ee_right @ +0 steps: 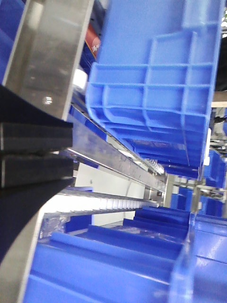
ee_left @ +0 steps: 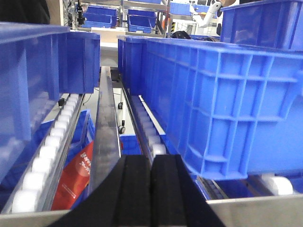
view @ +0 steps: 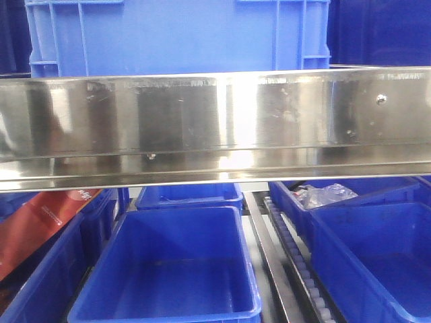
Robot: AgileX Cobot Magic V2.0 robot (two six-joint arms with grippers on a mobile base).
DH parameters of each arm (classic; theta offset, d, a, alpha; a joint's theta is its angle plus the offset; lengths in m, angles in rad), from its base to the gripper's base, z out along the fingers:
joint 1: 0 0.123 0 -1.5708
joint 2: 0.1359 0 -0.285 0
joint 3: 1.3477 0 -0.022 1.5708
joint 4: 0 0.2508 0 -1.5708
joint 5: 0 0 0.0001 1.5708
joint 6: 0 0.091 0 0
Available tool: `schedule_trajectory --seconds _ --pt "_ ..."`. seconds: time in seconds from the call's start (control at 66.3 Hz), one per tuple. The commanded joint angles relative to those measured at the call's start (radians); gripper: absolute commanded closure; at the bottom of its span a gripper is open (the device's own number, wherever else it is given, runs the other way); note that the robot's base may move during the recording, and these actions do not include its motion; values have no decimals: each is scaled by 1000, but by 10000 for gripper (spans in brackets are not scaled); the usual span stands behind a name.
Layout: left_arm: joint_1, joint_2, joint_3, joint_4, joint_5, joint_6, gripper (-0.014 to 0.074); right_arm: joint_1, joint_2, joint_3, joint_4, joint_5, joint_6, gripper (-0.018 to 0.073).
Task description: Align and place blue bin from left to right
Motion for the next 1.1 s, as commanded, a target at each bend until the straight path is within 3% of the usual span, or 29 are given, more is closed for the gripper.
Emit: schedule_trajectory --seconds 0.0,0.664,0.724,0.8,0.966,1.087 --pt "0 -9 6 5 -30 1 707 -5 -33 28 -16 -47 -8 629" --pt "0 -9 6 5 -30 1 707 -5 -32 28 -16 -63 -8 629" --pt "3 -9 8 -33 -30 1 707 -5 -32 28 -16 -63 -8 629" --pt "37 -21 10 -58 -30 7 707 -5 -32 28 -16 -63 -8 629" --pt "145 -115 107 -71 -96 132 707 -5 -32 28 -16 -63 -8 629" --pt "170 -206 235 -76 -183 133 707 -5 -32 28 -16 -63 -8 629"
